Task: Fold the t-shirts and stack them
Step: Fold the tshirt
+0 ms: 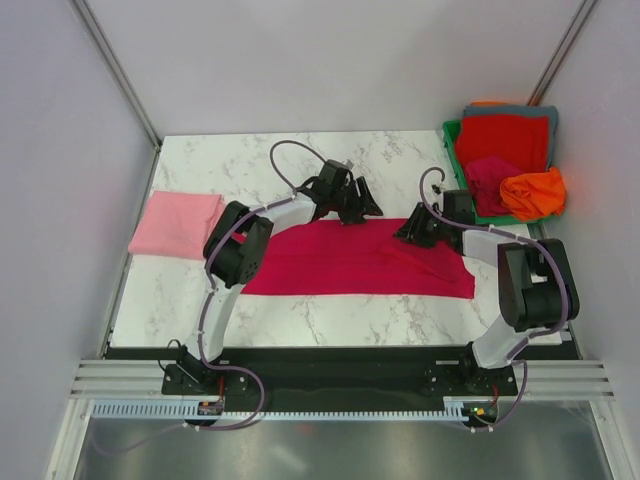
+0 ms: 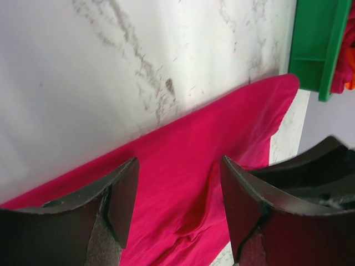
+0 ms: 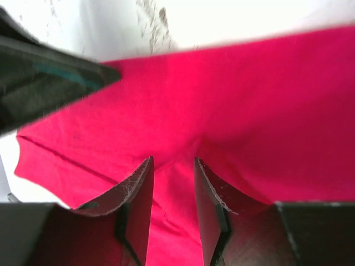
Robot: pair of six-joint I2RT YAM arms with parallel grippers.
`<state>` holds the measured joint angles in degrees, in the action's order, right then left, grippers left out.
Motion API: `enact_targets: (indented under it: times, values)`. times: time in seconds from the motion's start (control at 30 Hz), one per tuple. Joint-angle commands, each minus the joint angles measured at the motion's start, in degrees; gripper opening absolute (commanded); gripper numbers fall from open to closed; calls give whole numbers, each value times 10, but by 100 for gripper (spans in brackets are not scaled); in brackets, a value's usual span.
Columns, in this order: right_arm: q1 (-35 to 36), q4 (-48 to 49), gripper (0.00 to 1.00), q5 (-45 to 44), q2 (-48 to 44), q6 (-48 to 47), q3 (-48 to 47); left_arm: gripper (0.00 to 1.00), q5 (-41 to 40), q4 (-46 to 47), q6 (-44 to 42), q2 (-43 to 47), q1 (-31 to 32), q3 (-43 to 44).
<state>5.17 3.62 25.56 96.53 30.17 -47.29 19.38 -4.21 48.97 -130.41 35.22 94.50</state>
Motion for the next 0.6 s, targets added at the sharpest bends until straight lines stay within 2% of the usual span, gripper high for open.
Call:
enact_targets:
  times: [0.0,0.13,0.17,0.23,0.37,0.57]
  values:
    - [5,18,42,41,-50,13,31,67,17,-12,22,-20,6,51]
    - [5,4,43,33,-120,11,70,66,11,-20,25,-30,9,61]
    - [5,-11,51,2,-128,2,66,65,0,-22,22,-27,12,60]
    - [5,-20,55,-23,-129,-1,52,65,-11,-22,18,-22,15,56]
    - [5,-16,59,-38,-79,-4,-11,66,-34,-40,10,-17,18,57]
    - [5,-11,59,-39,28,-8,-81,65,-38,-48,9,-19,19,60]
